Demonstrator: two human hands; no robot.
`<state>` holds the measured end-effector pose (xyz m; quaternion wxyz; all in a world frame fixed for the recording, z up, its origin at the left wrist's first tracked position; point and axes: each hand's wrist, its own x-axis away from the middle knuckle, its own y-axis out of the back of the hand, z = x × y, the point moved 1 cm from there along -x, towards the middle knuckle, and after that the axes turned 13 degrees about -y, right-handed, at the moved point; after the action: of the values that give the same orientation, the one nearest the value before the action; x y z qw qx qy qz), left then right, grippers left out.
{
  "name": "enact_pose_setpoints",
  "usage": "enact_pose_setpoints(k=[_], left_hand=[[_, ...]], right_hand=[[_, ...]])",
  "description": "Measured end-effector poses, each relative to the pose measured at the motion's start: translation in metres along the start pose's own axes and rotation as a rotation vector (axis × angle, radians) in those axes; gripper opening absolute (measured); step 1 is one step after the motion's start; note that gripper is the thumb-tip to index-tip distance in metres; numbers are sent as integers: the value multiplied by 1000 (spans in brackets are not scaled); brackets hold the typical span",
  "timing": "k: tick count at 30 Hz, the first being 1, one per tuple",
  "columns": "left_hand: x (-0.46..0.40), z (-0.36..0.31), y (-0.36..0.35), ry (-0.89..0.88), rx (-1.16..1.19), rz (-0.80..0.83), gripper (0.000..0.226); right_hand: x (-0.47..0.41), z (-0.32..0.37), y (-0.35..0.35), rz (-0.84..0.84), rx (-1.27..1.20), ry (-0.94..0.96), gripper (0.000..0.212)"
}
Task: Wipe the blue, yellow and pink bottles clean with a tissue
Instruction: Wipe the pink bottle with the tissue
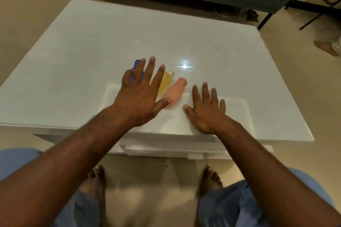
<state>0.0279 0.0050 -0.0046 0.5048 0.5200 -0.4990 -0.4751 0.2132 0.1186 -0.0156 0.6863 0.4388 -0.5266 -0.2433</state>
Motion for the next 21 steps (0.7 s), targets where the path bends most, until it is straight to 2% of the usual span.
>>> enact_pose_setpoints(k=[6,14,21], left_hand=[[9,9,-13,103,23,100,100],[11,1,-23,83,87,160,102],[6,3,-22,40,76,77,94]], right_hand=[[-3,-14,-3,23,56,57,86],[7,-8,-16,-5,75,62,92],[-16,0,-15,-213,-22,99,84]])
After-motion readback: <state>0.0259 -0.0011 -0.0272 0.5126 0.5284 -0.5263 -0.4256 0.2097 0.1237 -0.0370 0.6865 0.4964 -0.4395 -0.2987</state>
